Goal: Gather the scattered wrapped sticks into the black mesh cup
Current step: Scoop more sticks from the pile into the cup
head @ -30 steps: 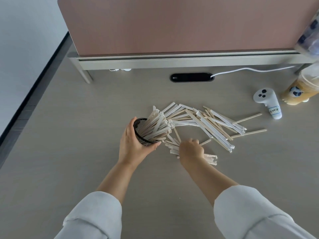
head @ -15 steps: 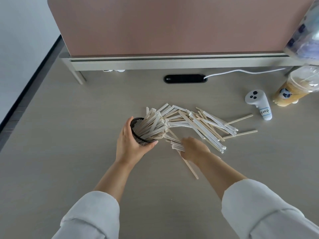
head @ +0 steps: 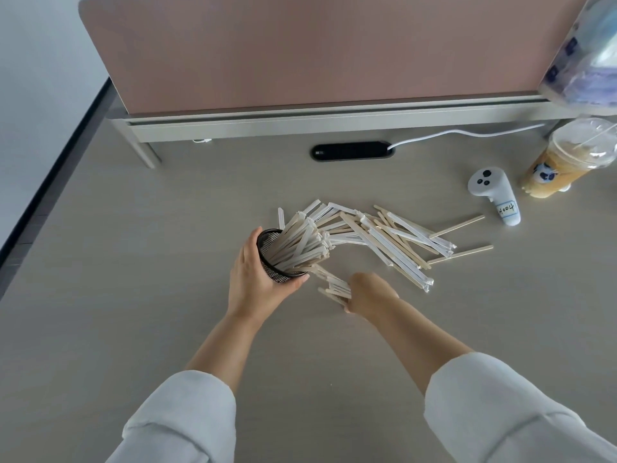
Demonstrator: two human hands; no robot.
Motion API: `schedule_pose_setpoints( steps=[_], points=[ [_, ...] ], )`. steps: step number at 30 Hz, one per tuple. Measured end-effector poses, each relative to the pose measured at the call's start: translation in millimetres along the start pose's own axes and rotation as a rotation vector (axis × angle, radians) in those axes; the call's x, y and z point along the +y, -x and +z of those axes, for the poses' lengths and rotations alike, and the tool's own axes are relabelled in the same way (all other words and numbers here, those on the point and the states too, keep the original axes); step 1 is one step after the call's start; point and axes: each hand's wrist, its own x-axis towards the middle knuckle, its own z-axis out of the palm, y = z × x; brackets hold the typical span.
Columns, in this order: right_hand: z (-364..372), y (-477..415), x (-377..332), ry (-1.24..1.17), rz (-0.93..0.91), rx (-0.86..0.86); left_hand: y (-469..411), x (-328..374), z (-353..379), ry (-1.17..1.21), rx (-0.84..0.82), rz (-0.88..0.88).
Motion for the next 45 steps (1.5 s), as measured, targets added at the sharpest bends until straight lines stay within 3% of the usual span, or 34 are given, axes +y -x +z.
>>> schedule_pose_setpoints(
  steps=[9,17,22,25,29,32,34,35,38,42,45],
  points=[
    [-2.5,5.2,-3.9,0.132,-0.072,0.008,-1.7,4.4,1.3,-0.023,0.007,0.045],
    [-9.4,3.9,18.2,-0.137,-0.109,0.050,-0.1,4.2,4.1,0.005,0.003,0.031],
    [-20.6,6.2,26.0,-0.735,-0.092,-0.044,1.4,5.2,3.7,0.033,0.018,0.013],
    [-27.4,13.4,26.9,-0.757,-0.175,-0.019,1.7,5.5,3.8,0.028,0.021,0.012],
    [-38.7,27.5,19.3,-0.801,-0.116,0.118,1.6,2.0,4.2,-0.006,0.026,-0.005],
    [-57.1,38.3,6.9,-1.363,-0.188,0.300,1.9,1.1,5.8,-0.040,0.002,-0.022],
    [-76.8,48.9,-4.1,-1.783,-0.356,0.335,4.0,4.6,9.4,-0.049,-0.010,-0.015],
    [-85.5,55.4,-11.2,-1.850,-0.448,0.346,5.6,7.2,11.9,-0.049,-0.011,0.007],
    [-90.6,62.7,-33.5,-1.600,-0.621,0.510,11.1,18.2,20.6,-0.039,-0.016,0.076],
    [-66.3,62.7,-44.1,-1.003,-0.553,0.674,13.6,34.2,26.0,0.053,-0.051,0.072],
    [-61.6,64.5,-38.8,-0.678,-0.488,0.704,12.3,34.9,24.7,0.093,-0.074,0.080]
  ],
)
